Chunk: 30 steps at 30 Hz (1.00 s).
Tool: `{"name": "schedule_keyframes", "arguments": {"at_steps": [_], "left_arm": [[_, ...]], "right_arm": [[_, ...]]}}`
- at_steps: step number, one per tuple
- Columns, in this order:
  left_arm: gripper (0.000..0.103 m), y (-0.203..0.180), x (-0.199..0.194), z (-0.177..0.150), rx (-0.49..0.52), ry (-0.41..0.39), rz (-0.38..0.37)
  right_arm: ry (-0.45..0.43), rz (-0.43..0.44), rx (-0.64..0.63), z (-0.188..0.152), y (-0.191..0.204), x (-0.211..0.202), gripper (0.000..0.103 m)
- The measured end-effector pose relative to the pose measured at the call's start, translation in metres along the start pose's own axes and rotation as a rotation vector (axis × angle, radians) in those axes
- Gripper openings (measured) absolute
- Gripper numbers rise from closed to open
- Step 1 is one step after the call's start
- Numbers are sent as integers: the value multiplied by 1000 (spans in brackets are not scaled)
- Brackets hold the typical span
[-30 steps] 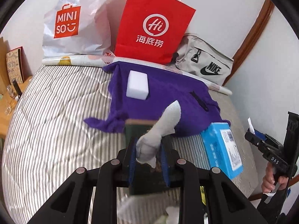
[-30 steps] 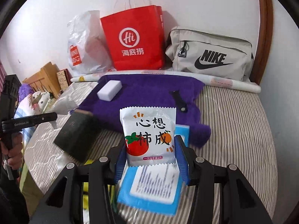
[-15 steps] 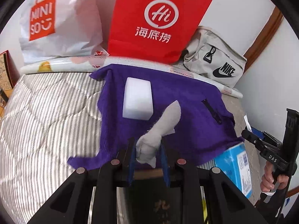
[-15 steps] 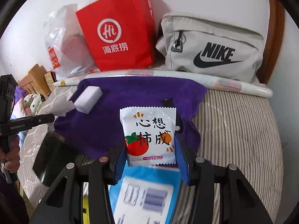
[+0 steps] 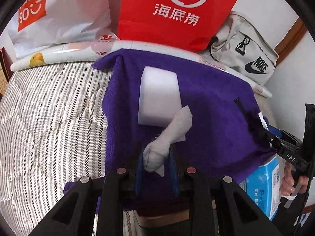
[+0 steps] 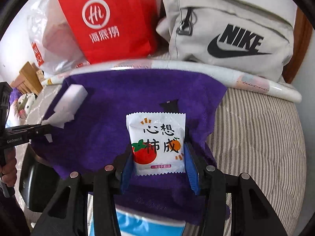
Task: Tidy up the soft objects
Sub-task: 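Lower the glove onto the towel and open the left tool while the right releases the packet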
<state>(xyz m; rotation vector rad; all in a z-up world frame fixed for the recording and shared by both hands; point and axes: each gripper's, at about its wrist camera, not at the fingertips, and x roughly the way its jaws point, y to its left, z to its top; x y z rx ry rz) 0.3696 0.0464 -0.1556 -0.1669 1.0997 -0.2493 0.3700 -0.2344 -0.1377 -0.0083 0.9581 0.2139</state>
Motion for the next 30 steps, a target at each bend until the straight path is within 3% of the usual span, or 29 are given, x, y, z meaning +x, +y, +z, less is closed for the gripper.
{"name": "schedule_keyframes", "arguments": {"at_steps": [7, 19, 30], "left_arm": [[24, 1, 8, 1, 0, 20, 6], [26, 4, 6, 0, -16, 31, -10], [54, -3, -11, -10, -9, 19, -55]], "right_arm": [[78, 3, -19, 0, -2, 15, 48], [122, -15, -69, 5, 3, 26, 49], [148, 21, -99, 4, 12, 28, 67]]}}
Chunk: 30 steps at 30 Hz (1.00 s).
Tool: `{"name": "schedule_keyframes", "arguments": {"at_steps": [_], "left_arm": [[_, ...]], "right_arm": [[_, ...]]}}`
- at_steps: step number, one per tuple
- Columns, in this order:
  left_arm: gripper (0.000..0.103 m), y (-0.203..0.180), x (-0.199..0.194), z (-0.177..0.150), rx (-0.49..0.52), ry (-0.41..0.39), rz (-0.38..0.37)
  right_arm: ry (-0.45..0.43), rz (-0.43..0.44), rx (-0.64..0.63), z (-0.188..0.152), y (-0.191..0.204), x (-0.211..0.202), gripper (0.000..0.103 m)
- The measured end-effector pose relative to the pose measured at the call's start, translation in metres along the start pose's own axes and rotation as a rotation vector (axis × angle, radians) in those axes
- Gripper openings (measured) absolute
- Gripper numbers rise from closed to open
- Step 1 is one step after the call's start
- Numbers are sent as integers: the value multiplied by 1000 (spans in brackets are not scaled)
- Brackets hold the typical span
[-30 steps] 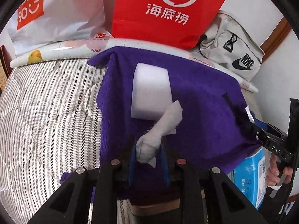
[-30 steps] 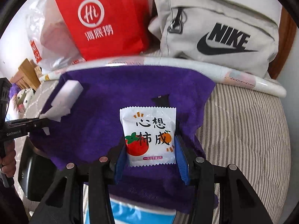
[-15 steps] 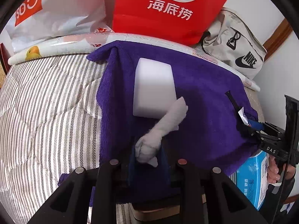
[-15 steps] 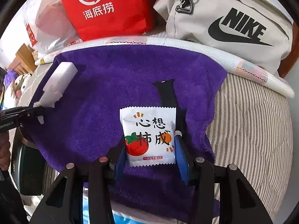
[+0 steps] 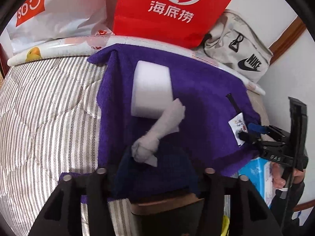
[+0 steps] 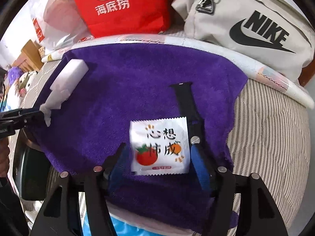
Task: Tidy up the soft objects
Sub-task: 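Lower the glove onto the towel and open the left tool while the right releases the packet, then move both tools back toward the pile of items beside the tin box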
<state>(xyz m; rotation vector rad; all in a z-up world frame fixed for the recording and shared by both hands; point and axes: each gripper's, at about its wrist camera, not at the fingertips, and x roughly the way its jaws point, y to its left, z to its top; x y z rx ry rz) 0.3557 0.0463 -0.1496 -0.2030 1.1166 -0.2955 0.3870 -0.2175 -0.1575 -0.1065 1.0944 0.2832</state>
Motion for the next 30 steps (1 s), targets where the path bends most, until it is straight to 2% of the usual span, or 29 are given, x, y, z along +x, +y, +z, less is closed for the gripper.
{"name": "schedule_keyframes", "arguments": {"at_steps": [2, 5, 11, 14, 18, 22, 24, 30], "left_arm": [[59, -2, -5, -2, 6, -10, 27], [59, -1, -14, -4, 9, -27, 51], [59, 3, -42, -14, -9, -83, 73], [59, 0, -61, -24, 0, -129, 80], [59, -4, -85, -42, 15, -182, 75], [58, -7, -101, -65, 11, -218, 67], [58, -9, -106, -78, 11, -214, 48], [58, -23, -111, -115, 80, -180, 93]], "right_arm": [[-1, -20, -13, -1, 4, -1, 68], [-25, -45, -20, -4, 9, -8, 68], [-110, 1, 21, -13, 8, -43, 68], [-154, -15, 14, -23, 10, -64, 68], [-207, -26, 5, -43, 18, -91, 68], [-212, 45, 0, -69, 28, -109, 68], [-233, 58, -5, -86, 35, -117, 68], [-261, 81, -29, -129, 56, -134, 68]]}}
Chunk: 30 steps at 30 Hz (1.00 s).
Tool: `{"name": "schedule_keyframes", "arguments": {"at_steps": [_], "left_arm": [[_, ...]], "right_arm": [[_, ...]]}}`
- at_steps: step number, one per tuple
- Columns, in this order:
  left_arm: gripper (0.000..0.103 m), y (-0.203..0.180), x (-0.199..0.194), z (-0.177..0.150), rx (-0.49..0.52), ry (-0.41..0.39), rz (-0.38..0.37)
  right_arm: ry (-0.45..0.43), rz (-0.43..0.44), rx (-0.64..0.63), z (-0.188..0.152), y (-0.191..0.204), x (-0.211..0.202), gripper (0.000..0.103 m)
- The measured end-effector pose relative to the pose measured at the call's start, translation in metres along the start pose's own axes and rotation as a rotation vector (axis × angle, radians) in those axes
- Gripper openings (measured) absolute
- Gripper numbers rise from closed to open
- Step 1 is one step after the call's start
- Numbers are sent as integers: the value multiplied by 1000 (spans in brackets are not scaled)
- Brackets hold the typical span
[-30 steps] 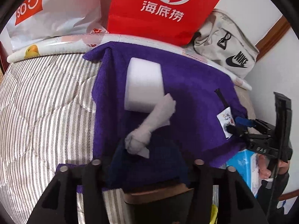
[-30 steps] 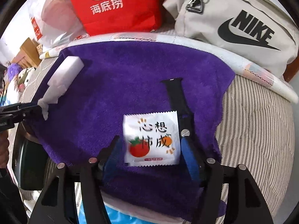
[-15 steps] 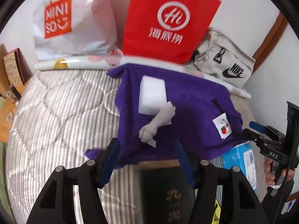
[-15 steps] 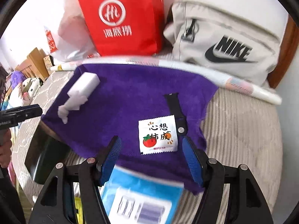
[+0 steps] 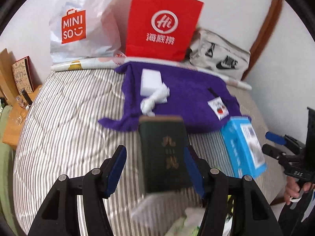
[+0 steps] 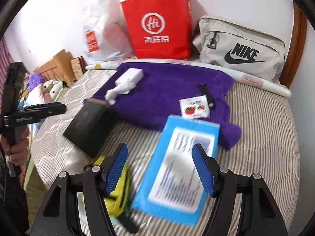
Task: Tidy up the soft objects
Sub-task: 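Move both tools back toward the pile of items beside the tin box, then close the right tool on the yellow Adidas pouch while the left tool grasps another white glove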
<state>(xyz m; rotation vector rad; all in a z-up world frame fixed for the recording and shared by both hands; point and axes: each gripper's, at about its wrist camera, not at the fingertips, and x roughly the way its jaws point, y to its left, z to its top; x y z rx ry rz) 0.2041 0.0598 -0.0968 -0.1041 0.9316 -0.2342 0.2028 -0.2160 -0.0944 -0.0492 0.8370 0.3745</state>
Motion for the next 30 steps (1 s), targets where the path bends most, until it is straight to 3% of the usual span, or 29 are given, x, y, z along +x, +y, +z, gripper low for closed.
{"name": "schedule_keyframes", "arguments": {"at_steps": [9, 15, 19, 24, 27, 30], "left_arm": [[59, 7, -6, -40, -42, 57, -62], [59, 12, -10, -64, -41, 70, -69], [59, 18, -9, -78, -70, 80, -101], [59, 17, -11, -88, -57, 83, -115], [59, 19, -13, -91, -59, 82, -123], [59, 22, -13, -95, -67, 82, -124]], "right_arm": [[18, 104, 33, -54, 38, -12, 68], [43, 155, 59, -68, 62, 1, 68], [55, 142, 57, -71, 76, 13, 68], [103, 21, -7, -83, 91, 33, 68], [120, -34, -23, -89, 87, 41, 68], [120, -31, 17, -93, 78, 37, 68]]}}
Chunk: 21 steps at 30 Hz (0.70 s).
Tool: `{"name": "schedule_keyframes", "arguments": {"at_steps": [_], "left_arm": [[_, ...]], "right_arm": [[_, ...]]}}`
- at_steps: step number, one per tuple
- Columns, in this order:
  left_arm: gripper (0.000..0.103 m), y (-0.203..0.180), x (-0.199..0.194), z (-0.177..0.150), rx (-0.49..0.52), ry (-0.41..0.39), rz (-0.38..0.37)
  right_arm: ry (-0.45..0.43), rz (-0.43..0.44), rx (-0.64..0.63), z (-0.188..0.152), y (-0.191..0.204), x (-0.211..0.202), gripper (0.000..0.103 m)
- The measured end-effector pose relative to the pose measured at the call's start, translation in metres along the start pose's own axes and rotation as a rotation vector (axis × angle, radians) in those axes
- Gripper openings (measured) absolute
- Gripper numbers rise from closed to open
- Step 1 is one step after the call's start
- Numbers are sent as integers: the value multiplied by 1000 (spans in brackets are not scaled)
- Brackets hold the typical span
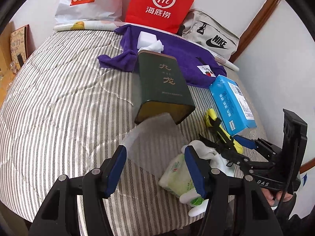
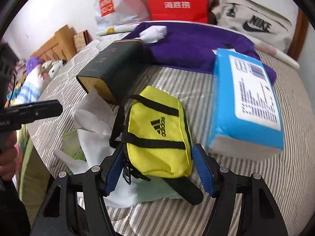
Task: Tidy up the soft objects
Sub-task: 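Close the right tool on the yellow Adidas pouch while the left tool grasps another white glove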
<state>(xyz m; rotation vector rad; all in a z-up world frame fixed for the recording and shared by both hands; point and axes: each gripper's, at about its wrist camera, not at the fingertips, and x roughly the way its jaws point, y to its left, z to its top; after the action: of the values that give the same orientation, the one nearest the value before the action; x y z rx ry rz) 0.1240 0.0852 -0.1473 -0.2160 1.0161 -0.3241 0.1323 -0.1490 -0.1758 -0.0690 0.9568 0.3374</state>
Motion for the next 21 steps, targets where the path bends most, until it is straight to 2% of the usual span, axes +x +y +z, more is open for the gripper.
{"name": "schedule_keyframes", "arguments": {"at_steps": [6, 18, 21], "left_arm": [[59, 5, 2, -3, -22, 8, -6], [59, 2, 1, -5, -44, 6, -29], [59, -5, 1, -7, -42, 7, -54]], "right_arm": [[-40, -12, -17, -5, 1, -19, 59], [-86, 137, 43, -17, -11, -60, 59], [-100, 168, 73, -20, -18, -65, 59]]}}
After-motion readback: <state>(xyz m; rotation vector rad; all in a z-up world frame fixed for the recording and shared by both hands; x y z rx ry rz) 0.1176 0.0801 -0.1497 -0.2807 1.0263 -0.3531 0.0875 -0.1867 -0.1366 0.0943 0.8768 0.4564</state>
